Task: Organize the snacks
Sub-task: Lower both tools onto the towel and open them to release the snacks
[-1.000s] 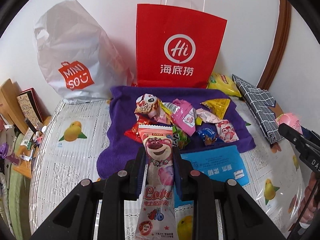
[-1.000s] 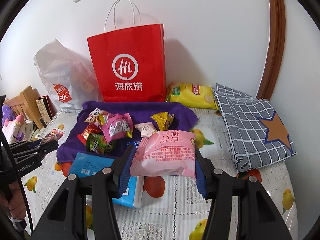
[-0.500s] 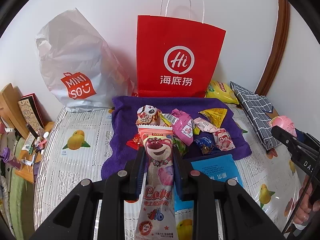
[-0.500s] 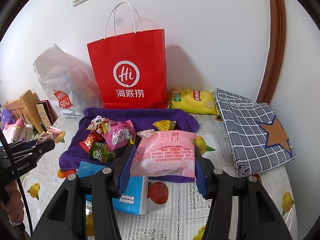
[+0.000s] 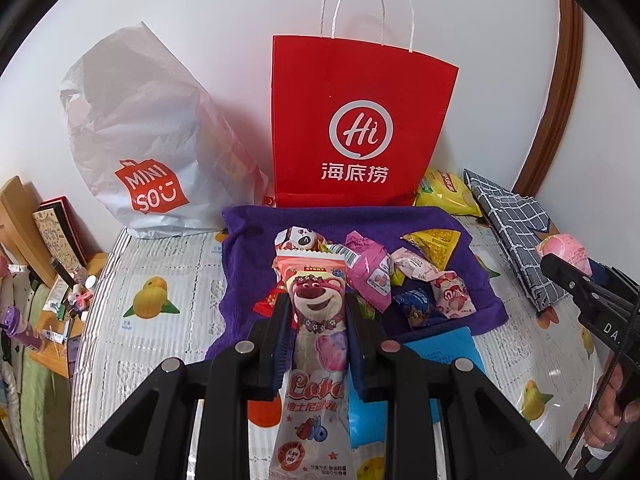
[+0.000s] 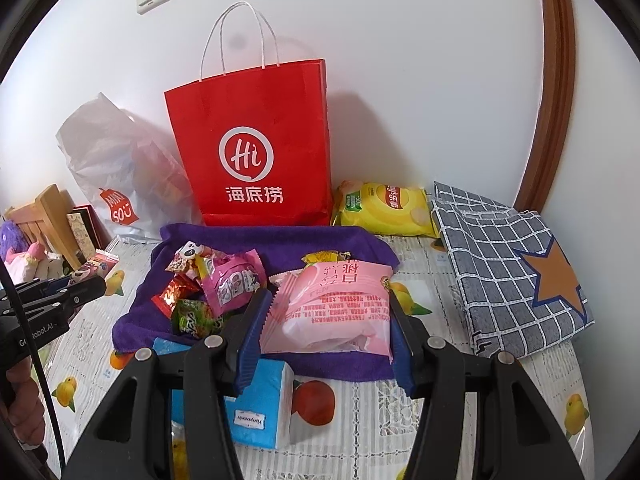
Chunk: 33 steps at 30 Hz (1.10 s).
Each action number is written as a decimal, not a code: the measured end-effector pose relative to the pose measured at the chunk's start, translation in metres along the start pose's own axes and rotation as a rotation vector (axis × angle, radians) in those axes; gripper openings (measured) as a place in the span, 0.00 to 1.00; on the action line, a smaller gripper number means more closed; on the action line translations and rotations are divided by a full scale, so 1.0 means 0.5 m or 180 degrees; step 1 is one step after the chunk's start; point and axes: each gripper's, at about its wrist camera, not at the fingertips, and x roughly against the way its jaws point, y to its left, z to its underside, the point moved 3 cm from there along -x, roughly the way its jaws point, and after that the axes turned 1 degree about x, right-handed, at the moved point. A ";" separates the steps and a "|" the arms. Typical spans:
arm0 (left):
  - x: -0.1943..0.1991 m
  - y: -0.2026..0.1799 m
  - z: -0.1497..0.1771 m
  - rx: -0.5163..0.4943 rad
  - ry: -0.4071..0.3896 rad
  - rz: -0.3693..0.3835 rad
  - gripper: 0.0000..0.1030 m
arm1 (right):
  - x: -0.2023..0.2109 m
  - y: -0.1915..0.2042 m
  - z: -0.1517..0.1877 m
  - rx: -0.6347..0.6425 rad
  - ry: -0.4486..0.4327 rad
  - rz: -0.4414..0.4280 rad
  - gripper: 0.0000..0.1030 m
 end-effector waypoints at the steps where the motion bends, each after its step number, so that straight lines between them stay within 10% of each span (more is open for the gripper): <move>1: -0.004 0.000 -0.002 -0.0008 0.0005 -0.0005 0.24 | -0.005 -0.001 -0.003 0.0001 0.0003 0.0005 0.52; 33: -0.183 0.040 -0.040 0.0042 0.0323 -0.0018 0.24 | -0.185 -0.008 -0.017 0.0032 0.0301 0.0052 0.52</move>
